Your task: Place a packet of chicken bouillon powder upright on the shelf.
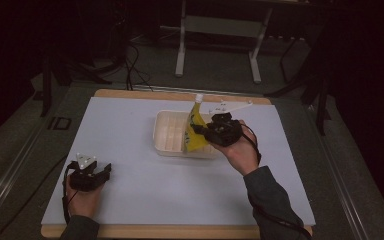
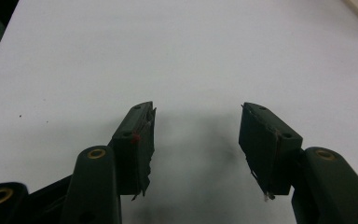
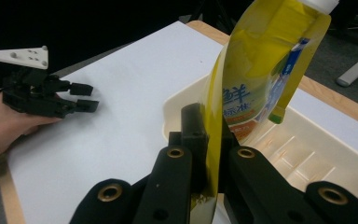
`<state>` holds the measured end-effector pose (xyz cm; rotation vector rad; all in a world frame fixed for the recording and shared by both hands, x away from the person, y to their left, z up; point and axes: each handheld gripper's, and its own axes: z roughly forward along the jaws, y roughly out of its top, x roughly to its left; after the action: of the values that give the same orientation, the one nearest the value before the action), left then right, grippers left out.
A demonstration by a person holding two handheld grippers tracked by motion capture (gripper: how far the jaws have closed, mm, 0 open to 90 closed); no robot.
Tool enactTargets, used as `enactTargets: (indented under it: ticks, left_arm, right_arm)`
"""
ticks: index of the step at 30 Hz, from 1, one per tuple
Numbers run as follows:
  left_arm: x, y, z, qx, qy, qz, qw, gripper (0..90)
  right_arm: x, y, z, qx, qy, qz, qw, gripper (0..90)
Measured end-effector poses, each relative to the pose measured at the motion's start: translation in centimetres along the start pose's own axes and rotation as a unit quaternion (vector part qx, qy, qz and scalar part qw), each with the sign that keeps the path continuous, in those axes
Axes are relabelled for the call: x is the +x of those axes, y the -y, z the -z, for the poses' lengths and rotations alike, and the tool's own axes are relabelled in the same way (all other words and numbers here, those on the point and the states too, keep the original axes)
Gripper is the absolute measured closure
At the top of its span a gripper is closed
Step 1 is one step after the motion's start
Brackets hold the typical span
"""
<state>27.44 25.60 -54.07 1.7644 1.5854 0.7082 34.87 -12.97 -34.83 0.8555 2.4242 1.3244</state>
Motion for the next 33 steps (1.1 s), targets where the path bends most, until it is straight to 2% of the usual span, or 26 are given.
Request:
enactTargets:
  ticks: [16,23,28,33]
  left_arm:
    - [0.0,0.0,0.0,0.0,0.0,0.0,1.0,44.9]
    - [0.0,0.0,0.0,0.0,0.0,-0.001,1.0,44.9]
    - [0.0,0.0,0.0,0.0,0.001,0.0,1.0,44.9]
    - [0.0,0.0,0.0,0.0,0.001,0.0,1.0,44.9]
  right_arm:
    - [-0.6,-0.4,-1.3,-0.002,0.019,0.005,0.9998,89.9]
    - [-0.7,-0.2,-1.7,0.0,0.015,0.001,0.9999,89.9]
    - [-0.7,-0.3,-1.8,0.004,0.015,-0.006,0.9999,89.9]
    - [-0.8,-0.8,-2.1,0.016,0.021,-0.024,0.9993,89.9]
